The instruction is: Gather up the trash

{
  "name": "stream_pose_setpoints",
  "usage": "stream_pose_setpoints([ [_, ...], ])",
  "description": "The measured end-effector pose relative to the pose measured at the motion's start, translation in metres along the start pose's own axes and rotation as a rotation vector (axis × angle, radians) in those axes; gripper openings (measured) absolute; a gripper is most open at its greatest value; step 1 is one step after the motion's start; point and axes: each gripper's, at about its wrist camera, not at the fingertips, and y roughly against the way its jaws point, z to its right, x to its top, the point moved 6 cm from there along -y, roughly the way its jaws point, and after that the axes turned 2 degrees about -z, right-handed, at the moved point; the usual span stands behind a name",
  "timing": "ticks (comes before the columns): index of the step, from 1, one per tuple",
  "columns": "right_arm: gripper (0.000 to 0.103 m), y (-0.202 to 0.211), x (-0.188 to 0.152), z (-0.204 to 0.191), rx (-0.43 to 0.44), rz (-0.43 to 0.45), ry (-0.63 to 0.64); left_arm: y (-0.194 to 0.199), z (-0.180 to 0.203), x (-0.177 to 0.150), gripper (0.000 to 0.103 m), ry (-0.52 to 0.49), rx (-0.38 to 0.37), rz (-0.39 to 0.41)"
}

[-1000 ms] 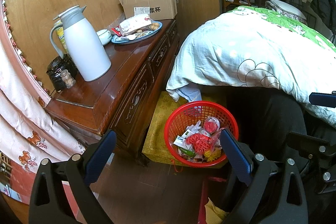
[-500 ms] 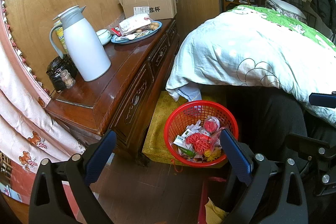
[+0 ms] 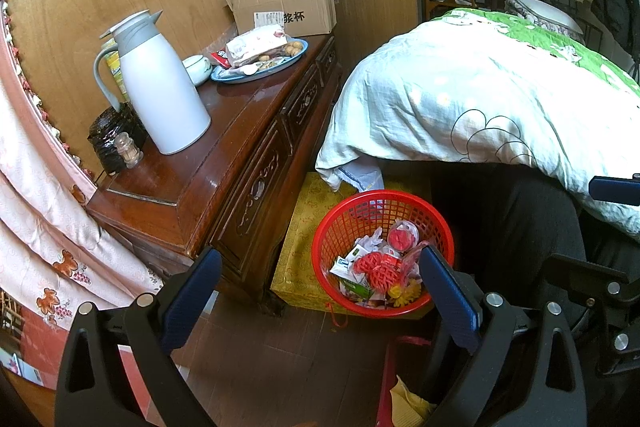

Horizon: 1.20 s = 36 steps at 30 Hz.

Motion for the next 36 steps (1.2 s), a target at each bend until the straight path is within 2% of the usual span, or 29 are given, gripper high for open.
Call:
stream_pose_setpoints([
  [25,0.089,0.0004,0.0002,0.0,0.0,-0.001,0.0,-0.0023,0.0021,-0.0021,0.097,-0.001,-0.008,-0.007],
  [36,0.089,-0.0002,0.0003,0.0003,0.001,-0.001,-0.001,0.0015,0.001,0.0001,0.097,0.004,-0.027,0.023],
])
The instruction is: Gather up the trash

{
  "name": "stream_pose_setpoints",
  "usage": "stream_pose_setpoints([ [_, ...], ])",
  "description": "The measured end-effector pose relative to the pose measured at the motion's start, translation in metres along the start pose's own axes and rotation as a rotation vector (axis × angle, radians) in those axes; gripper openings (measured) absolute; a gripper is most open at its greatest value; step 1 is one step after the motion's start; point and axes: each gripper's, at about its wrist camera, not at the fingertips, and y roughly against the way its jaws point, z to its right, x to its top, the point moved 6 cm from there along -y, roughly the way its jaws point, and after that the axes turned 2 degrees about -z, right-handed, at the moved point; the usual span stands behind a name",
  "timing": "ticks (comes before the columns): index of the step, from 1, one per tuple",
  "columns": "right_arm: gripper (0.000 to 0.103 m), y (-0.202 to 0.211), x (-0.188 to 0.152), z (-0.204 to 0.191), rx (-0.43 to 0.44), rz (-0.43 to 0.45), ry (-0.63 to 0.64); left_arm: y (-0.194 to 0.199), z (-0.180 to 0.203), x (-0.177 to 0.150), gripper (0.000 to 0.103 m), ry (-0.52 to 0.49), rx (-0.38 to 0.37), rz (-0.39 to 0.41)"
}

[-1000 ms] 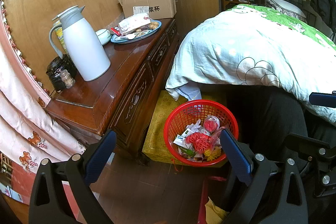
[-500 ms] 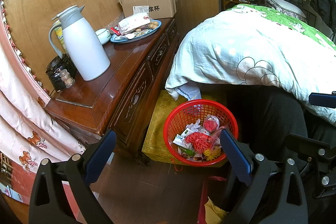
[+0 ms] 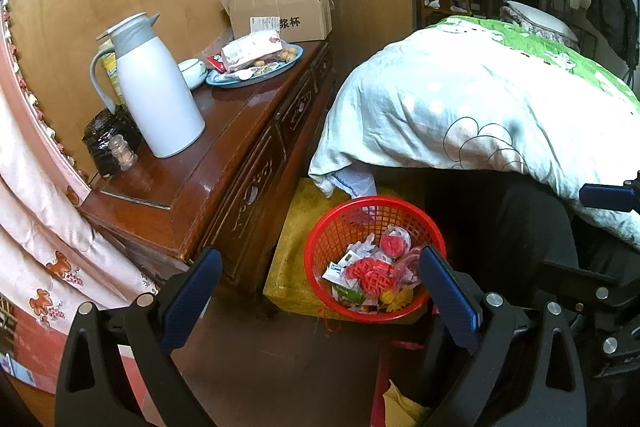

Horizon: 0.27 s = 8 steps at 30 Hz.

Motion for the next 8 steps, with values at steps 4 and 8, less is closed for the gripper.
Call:
stream_pose_setpoints([
  [4,0.089,0.0001,0.0001,0.0002,0.0,0.001,0.0,-0.0013,-0.0019,0.0002,0.097,0.004,0.012,-0.014],
  [8,0.089,0.0001,0.0,0.0004,0.001,0.0,0.0,-0.0015,-0.0031,0.0017,0.097,0.002,0.023,-0.01],
])
